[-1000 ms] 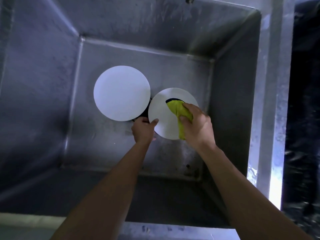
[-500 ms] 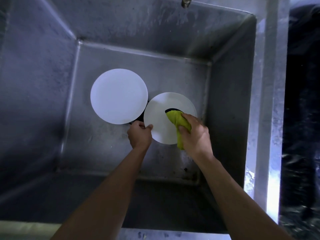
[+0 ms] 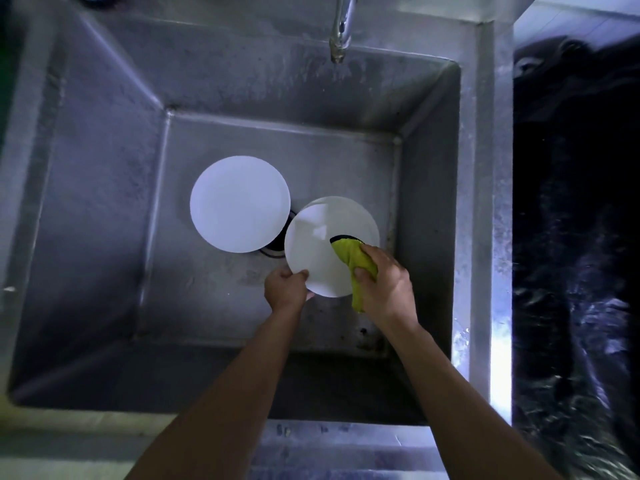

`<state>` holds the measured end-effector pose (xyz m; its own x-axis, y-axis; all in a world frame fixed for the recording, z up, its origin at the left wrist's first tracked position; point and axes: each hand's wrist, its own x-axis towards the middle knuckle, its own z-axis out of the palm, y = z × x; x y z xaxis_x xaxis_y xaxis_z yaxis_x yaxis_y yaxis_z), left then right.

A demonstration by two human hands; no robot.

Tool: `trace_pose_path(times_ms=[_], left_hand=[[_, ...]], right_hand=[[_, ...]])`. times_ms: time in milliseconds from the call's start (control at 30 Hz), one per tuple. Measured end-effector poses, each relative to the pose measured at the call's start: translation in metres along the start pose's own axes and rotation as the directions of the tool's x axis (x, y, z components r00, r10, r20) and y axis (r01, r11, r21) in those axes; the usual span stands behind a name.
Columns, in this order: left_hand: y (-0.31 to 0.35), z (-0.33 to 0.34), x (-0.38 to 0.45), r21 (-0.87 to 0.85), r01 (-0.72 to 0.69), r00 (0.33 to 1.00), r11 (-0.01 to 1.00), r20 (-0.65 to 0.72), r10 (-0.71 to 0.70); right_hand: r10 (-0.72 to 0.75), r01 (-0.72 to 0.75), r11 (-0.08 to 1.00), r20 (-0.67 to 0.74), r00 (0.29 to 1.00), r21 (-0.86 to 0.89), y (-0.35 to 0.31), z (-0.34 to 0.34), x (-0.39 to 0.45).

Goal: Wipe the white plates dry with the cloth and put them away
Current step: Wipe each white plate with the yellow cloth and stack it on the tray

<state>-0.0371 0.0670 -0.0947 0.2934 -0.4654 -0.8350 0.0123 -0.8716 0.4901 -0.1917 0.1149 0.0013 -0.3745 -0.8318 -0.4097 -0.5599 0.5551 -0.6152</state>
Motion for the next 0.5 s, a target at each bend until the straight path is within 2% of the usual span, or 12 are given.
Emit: trace_pose_path(times_ms=[167, 300, 500], left_hand=[[0.009, -0.008, -0.011, -0.132, 0.043, 0.997, 0.99, 0.063, -0.035], [0.022, -0.008, -0.027, -0.121, -0.034, 0.993, 0.992, 0.108, 0.047], [0.035, -0.006, -0.038, -0.095, -0.042, 0.97, 0.995, 0.236, 0.063]], right_hand=[[0.008, -0.008, 1.0, 0.004, 1.0, 0.004, -0.006, -0.01, -0.012], [-0.008, 0.008, 1.0, -0.007, 1.0, 0.025, -0.013, -0.017, -0.024], [-0.037, 0.037, 0.998, -0.006, 0.999, 0.051, -0.012, -0.023, -0.029]])
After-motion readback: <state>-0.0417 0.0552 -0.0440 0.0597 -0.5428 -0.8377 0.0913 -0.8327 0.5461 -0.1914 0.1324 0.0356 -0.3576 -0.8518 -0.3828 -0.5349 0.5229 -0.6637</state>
